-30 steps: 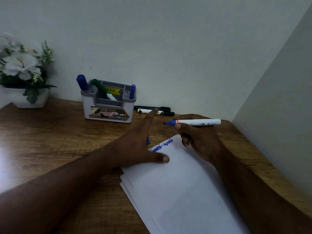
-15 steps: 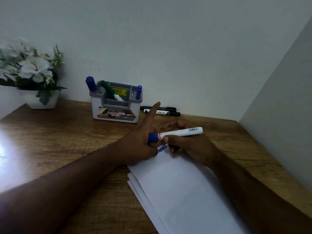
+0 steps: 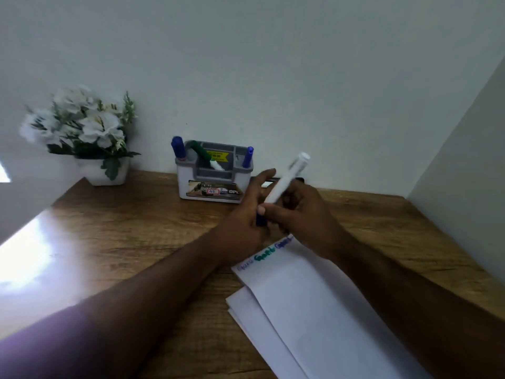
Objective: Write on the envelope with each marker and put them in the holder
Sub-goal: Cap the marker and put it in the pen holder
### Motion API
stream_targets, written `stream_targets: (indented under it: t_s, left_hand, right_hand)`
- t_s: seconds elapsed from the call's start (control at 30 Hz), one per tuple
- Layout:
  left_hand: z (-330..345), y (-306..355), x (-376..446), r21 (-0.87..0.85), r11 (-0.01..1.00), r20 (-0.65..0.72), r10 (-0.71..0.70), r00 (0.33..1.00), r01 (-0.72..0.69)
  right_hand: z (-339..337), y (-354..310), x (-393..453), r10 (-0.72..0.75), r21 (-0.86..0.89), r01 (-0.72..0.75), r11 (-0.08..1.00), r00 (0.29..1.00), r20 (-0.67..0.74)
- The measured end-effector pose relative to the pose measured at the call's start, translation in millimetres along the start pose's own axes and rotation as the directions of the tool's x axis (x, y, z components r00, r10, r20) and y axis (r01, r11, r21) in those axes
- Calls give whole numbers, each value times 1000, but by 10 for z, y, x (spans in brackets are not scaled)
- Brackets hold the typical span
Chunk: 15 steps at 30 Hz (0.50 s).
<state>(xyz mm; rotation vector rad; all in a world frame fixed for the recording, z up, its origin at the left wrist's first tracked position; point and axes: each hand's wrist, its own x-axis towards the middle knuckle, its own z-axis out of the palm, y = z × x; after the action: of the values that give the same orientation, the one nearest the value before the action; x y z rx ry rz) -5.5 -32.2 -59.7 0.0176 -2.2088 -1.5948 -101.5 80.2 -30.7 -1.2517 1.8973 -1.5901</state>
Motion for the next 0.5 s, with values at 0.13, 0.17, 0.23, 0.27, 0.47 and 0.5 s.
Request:
stream_targets:
  t_s: [0.13,0.17,0.23,0.27,0.47,0.5]
  left_hand:
    - [-80,-98,62,-251,954,-146,-206,968,165]
    - [-94,-103,80,-284,940,-201,-252,947,190]
    - [-75,-71,102,-243,946,-296,-281,913,213]
    - [-54,-50,107,-182,960,-351,-267,898,215]
    - [-149,-69,124,-14,974,-631,-185,754,227]
    - [-168,-87,136,-3,971,-641,-186,745,239]
  right_hand:
    - [1,-134,125,-168,-163,168,972,986,12]
    - [-19,-222,195,-256,-291,247,924,967,6]
    - [-54,-473,348,-366,-563,345,751,927,79]
    - [-63,-605,439,-379,-693,360,624,915,134]
    - [166,-1063,906,-172,-975,218,51,963,207]
    - [231,-1089,962,-161,-979,201,-9,966,200]
